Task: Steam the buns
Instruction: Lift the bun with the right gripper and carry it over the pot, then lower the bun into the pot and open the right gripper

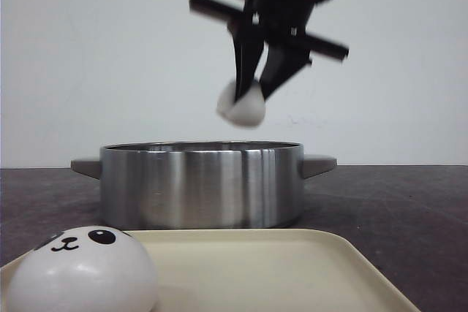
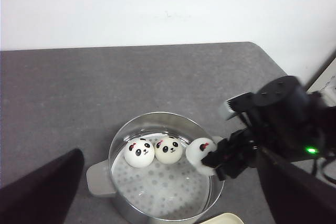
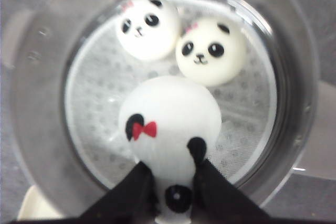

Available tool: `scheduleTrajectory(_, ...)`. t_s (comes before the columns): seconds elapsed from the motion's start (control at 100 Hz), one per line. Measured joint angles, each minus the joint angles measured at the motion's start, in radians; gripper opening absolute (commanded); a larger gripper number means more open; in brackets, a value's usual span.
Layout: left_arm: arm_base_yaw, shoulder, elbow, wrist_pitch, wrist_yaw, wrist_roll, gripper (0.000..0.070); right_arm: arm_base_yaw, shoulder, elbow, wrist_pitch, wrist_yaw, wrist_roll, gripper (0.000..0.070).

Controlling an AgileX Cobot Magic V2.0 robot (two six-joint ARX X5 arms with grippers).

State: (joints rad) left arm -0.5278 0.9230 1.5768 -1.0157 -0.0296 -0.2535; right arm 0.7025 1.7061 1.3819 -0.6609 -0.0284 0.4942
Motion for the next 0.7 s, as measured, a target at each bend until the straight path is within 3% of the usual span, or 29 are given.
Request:
scheduleTrajectory(0.33, 0.000, 0.000, 0.000, -0.026, 0.000, 0.000, 0.0637, -0.005, 0.107, 0.000, 0.016, -0.025, 0.000, 0.0009)
scheduleTrajectory(0.48, 0.000, 0.000, 0.000, -0.029, 0.000, 0.000, 0.0637, -0.005, 0.126, 0.000, 0.015, -0.025, 0.000, 0.0174)
scheduleTrajectory(0.63, 0.000, 0.000, 0.000, -0.043, 0.000, 0.000, 0.0637, -0.006, 0.128, 0.000, 0.015, -0.025, 0.000, 0.0193)
scheduleTrajectory(0.7, 0.000, 0.000, 0.000, -0.049, 0.000, 0.000, 0.0637, -0.006, 0.128, 0.000, 0.015, -0.025, 0.000, 0.0237)
